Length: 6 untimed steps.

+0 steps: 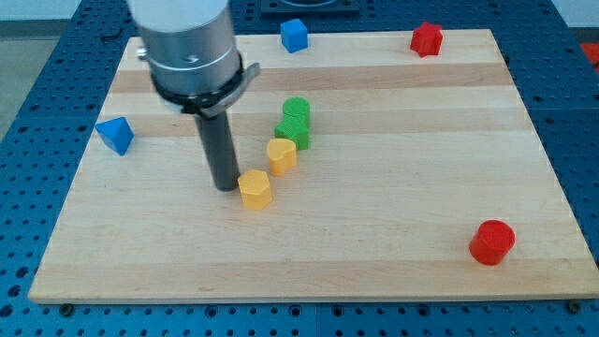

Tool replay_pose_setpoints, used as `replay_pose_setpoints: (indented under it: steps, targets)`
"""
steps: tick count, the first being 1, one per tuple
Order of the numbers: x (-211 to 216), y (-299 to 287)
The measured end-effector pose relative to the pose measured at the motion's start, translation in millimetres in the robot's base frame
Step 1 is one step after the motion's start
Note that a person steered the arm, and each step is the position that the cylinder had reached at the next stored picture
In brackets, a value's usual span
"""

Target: Slide the yellow hexagon closer to the yellow heart

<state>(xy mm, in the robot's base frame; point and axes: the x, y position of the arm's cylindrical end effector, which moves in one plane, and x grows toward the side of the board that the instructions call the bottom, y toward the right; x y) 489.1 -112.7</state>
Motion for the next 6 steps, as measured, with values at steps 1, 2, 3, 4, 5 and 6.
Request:
replay_pose_setpoints:
  steps: [1,2,3,4,5,6]
  targets:
    - [24,-26]
    - [41,-30]
    - [40,-23]
    - [34,-6]
    - [31,11]
    - [31,24]
